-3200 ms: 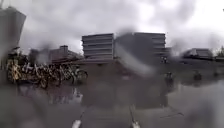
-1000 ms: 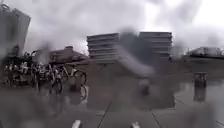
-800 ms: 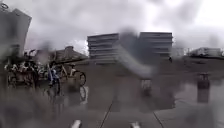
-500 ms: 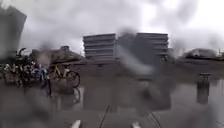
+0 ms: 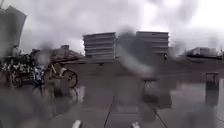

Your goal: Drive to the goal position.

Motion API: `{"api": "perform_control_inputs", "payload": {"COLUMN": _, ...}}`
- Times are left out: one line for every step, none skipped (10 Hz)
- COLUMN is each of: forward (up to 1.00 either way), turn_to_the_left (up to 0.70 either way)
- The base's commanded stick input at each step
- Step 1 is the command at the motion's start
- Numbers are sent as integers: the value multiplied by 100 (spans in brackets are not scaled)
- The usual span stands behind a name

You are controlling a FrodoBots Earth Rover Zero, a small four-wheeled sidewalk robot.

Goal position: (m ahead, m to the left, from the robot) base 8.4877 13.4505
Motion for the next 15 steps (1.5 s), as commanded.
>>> {"api": "perform_control_inputs", "payload": {"forward": 70, "turn_to_the_left": 0}}
{"api": "perform_control_inputs", "payload": {"forward": 70, "turn_to_the_left": 0}}
{"api": "perform_control_inputs", "payload": {"forward": 70, "turn_to_the_left": 0}}
{"api": "perform_control_inputs", "payload": {"forward": 70, "turn_to_the_left": 0}}
{"api": "perform_control_inputs", "payload": {"forward": 70, "turn_to_the_left": 0}}
{"api": "perform_control_inputs", "payload": {"forward": 70, "turn_to_the_left": 0}}
{"api": "perform_control_inputs", "payload": {"forward": 70, "turn_to_the_left": 0}}
{"api": "perform_control_inputs", "payload": {"forward": 70, "turn_to_the_left": 0}}
{"api": "perform_control_inputs", "payload": {"forward": 70, "turn_to_the_left": 0}}
{"api": "perform_control_inputs", "payload": {"forward": 70, "turn_to_the_left": 0}}
{"api": "perform_control_inputs", "payload": {"forward": 70, "turn_to_the_left": 0}}
{"api": "perform_control_inputs", "payload": {"forward": 70, "turn_to_the_left": 0}}
{"api": "perform_control_inputs", "payload": {"forward": 70, "turn_to_the_left": 0}}
{"api": "perform_control_inputs", "payload": {"forward": 70, "turn_to_the_left": 0}}
{"api": "perform_control_inputs", "payload": {"forward": 70, "turn_to_the_left": 0}}
